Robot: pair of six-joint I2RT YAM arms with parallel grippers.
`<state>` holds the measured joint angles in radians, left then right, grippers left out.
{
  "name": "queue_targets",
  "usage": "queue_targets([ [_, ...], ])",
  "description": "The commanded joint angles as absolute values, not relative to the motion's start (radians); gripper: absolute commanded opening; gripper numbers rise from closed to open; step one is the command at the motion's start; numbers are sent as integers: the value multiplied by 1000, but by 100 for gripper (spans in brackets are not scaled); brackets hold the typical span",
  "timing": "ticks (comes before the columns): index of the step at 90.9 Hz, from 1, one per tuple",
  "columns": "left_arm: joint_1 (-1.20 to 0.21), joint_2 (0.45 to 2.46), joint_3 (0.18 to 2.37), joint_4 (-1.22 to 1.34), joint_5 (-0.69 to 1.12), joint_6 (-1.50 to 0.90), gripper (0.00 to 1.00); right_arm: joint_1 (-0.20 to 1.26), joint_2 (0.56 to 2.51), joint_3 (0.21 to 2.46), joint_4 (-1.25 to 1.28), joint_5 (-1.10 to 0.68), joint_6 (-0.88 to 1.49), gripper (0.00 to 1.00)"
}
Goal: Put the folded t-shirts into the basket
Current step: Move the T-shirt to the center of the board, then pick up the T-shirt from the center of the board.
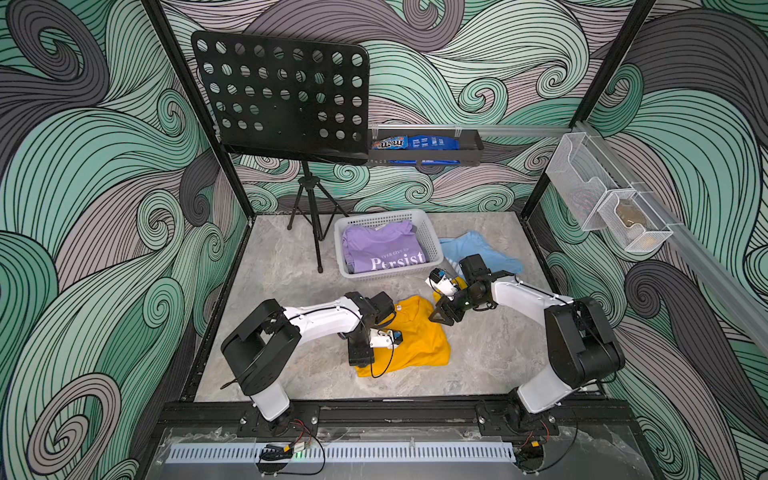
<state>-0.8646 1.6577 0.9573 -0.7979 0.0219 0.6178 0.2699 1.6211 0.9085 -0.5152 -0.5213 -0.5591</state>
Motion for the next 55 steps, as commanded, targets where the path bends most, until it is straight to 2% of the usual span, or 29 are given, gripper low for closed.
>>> queue_targets([
  [1,-879,1625,921,-760,-24,641,69,276,1612,887,-495,-511,-556,68],
  [22,-863,1507,951,-760,-35,617,73,296,1580,865,-469,-484,-567,69],
  [37,-777,1448,976,-766,-3,583,75,295,1526,835,-416,-436,-543,71],
  [55,-655,1378,996,-738,36,510,88,297,1436,796,-346,-400,-519,75],
])
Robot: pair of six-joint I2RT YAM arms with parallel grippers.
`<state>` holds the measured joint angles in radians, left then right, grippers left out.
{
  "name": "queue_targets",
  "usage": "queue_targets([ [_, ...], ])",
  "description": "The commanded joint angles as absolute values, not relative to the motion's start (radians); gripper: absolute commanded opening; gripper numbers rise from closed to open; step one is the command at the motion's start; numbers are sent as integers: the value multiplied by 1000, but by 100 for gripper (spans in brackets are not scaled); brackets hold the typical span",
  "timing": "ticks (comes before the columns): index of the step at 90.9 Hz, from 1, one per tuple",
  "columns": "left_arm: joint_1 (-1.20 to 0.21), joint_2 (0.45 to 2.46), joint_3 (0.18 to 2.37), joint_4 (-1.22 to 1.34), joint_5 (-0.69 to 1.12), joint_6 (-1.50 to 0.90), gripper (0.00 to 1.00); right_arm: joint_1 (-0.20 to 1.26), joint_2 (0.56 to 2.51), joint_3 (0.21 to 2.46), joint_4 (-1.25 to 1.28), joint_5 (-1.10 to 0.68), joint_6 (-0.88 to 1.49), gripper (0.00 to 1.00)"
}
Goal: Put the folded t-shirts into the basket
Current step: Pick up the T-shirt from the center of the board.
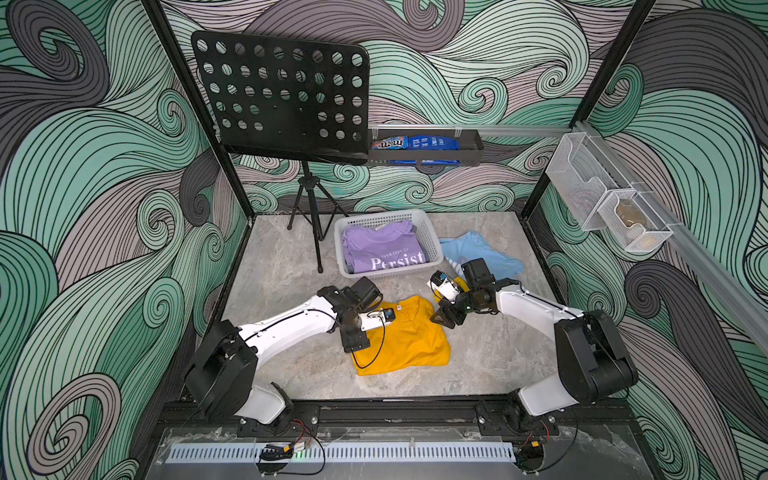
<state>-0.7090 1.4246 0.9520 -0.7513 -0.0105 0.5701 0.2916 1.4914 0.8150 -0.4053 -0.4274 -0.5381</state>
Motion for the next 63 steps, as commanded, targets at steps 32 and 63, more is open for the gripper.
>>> queue_targets([
  [32,-533,1482,1042,-704,176,439,99,374,1409,784,-289,-309,-512,93],
  [63,-534,1574,1045,-672,186,411,91,384,1482,834,-334,-310,-575,95],
])
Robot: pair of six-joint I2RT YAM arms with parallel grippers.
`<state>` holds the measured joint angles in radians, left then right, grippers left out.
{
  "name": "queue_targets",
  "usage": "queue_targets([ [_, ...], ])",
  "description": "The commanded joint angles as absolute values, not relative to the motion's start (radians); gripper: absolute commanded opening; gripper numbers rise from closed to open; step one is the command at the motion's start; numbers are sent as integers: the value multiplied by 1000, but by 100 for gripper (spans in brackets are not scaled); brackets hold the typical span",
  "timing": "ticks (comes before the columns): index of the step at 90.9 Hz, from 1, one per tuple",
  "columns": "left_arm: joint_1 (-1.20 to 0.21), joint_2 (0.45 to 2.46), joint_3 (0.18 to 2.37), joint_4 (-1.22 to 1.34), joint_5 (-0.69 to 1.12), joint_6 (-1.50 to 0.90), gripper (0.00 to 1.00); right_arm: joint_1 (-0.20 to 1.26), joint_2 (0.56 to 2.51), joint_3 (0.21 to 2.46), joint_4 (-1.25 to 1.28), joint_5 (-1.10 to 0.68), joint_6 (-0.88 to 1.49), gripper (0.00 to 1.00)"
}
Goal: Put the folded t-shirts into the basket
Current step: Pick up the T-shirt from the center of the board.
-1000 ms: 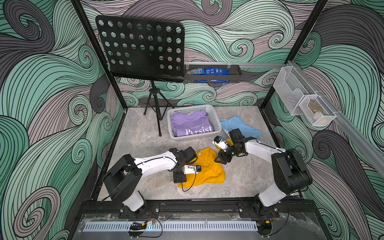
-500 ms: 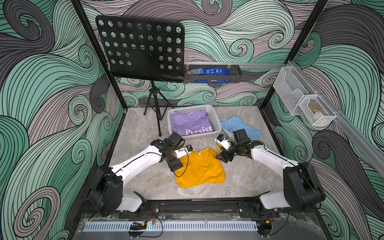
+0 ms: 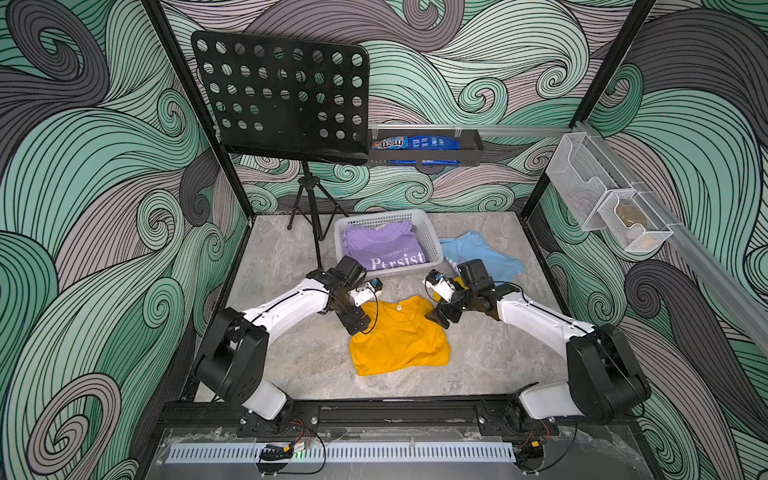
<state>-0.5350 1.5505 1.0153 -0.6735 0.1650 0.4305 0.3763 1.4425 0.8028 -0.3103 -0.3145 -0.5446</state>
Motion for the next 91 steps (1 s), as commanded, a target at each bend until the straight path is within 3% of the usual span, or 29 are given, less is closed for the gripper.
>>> queue_targets([
  [1,-533,1575,1046,-673,182,411,90,385,1487,836,-332,-307,-576,95],
  [29,-530,1662,1092,-680,149,389,88,404,1602,897,-350,-291,-555,80],
  [68,-530,1831,1150,-680,140,418,88,408,1696,881,-321,-279,-526,77],
  [91,-531,1878,1131,-683,181,428,72,424,1754,879,-302,-250,-513,71],
])
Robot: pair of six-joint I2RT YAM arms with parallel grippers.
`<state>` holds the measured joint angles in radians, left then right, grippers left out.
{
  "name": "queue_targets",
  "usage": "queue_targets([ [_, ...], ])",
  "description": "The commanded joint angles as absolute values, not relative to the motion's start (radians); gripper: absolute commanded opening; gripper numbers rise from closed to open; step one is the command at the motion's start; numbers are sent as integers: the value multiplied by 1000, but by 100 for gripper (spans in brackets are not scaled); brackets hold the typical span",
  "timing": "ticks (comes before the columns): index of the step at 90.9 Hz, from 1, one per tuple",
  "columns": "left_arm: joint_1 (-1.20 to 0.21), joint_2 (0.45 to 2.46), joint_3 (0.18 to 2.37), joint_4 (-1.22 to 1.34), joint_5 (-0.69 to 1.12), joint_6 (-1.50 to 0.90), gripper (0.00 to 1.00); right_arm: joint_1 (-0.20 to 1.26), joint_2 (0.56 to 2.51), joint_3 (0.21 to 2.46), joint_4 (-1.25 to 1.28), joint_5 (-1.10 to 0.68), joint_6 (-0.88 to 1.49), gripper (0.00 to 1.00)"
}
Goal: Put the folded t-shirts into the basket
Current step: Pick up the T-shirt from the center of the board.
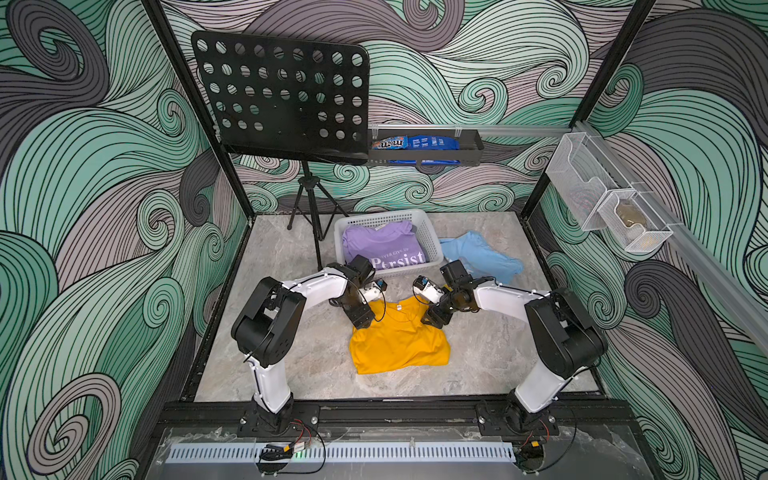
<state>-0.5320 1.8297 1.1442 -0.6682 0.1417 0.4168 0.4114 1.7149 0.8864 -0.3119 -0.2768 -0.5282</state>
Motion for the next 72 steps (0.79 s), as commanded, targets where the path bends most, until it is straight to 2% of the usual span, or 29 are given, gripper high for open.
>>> queue_targets([
  [1,-531,1878,1128,-682,183,428,71,424,1757,880,-302,-249,-512,71],
  [15,-531,1873,1086,-657,187,426,58,426,1778,879,-301,-250,-500,62],
  [42,-530,1844,1048,-623,210,402,20,426,1733,856,-252,-308,-461,26],
  [57,-529,1792,1046,-618,234,408,0,427,1660,829,-204,-344,-458,2],
  [72,-524,1704,1064,-657,279,430,0,425,1537,783,-161,-393,-480,0],
])
